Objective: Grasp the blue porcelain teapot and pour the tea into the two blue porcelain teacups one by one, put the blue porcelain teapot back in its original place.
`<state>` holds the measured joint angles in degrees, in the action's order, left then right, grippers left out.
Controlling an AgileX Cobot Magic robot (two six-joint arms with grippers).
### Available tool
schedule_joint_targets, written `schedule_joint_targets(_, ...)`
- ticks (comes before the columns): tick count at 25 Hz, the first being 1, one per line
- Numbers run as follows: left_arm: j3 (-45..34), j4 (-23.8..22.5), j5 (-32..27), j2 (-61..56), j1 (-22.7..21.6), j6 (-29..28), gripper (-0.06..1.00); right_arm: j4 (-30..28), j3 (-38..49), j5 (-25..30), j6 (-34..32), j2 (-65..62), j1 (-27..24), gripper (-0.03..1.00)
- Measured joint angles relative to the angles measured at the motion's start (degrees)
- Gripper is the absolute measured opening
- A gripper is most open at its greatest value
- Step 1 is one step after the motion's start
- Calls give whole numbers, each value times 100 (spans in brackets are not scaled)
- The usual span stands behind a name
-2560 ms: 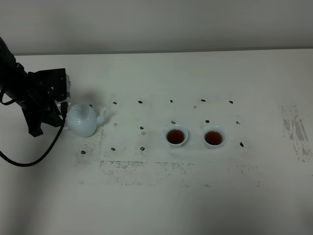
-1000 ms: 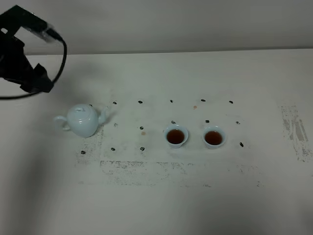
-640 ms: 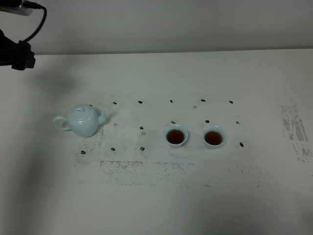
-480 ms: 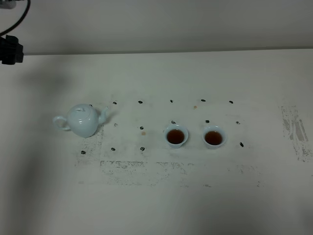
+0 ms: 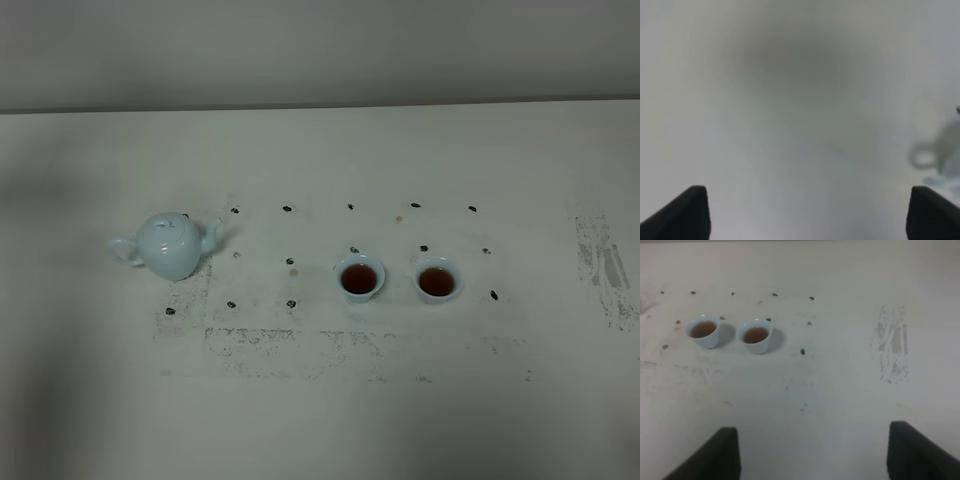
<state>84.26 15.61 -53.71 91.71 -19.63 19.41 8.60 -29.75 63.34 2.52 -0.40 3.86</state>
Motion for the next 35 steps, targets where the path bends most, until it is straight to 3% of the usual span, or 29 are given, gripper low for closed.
schedule_joint_targets(10, -12, 735, -997, -1503, 0, 240, 8, 0, 0, 0, 0, 0, 0, 59)
schedule_joint_targets(17, -32, 1585, -1057, -2209, 0, 73, 8, 0, 0, 0, 0, 0, 0, 59)
schedule_joint_targets(23, -32, 1645, -1239, -2666, -14, -217, 8, 0, 0, 0, 0, 0, 0, 59)
schedule_joint_targets(25, -43, 1279, -1100, -2911, 20, -455, 8, 0, 0, 0, 0, 0, 0, 59)
schedule_joint_targets(28, -396, -213, -465, -3534, 737, -1270, 8, 0, 0, 0, 0, 0, 0, 59)
schedule_joint_targets(31, -1282, -1446, -107, -4250, 1502, -2367, 8, 0, 0, 0, 0, 0, 0, 59)
schedule_joint_targets(33, -2028, -1670, -23, -4691, 1688, -2704, 8, 0, 0, 0, 0, 0, 0, 59)
schedule_joint_targets(35, -2897, -1670, 57, -5148, 1720, -2641, 8, 0, 0, 0, 0, 0, 0, 59)
